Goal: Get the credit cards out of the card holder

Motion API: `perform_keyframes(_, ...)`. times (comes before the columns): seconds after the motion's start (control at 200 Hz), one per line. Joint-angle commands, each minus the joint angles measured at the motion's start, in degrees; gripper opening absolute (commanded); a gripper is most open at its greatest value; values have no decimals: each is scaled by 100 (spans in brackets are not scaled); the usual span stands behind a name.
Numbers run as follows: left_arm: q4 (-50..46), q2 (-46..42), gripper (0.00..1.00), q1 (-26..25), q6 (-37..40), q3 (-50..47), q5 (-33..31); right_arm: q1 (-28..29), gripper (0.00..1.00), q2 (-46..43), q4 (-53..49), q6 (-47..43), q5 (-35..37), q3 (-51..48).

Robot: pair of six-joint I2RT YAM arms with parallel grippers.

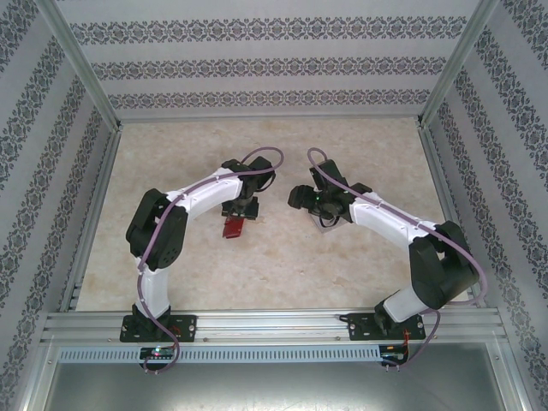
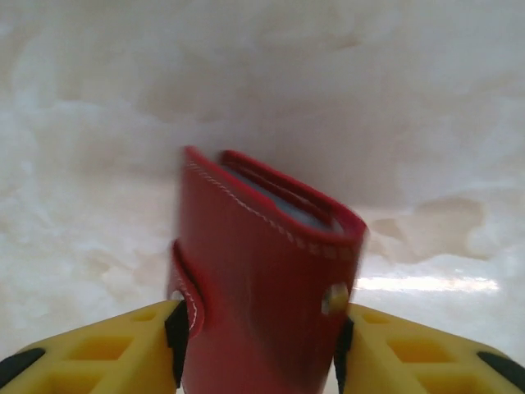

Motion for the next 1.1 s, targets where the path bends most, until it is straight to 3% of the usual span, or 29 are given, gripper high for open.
perform_keyframes(0.0,261,-332,59,73,110,27,532,1,73,24,166,-39,-126,18)
perform_keyframes(0.31,812,-1280,78,921,-262,-1126,907,715,72,1171,32,-570,-374,1073)
perform_keyframes(0.565,1351,-2123,100,1862,-572,-2346,1203,1253,70,2661,-433,-881,-328,2522)
perform_keyframes(0.829,1527,-2555,99,2175,-746,-2807,1076,1497,65,3732,-1327,-1334,74,3778)
perform_keyframes(1.094,1648,-2602,99,2303,-892,-2952,1187,1493,61,3814,-2157,-1287,1089,3871)
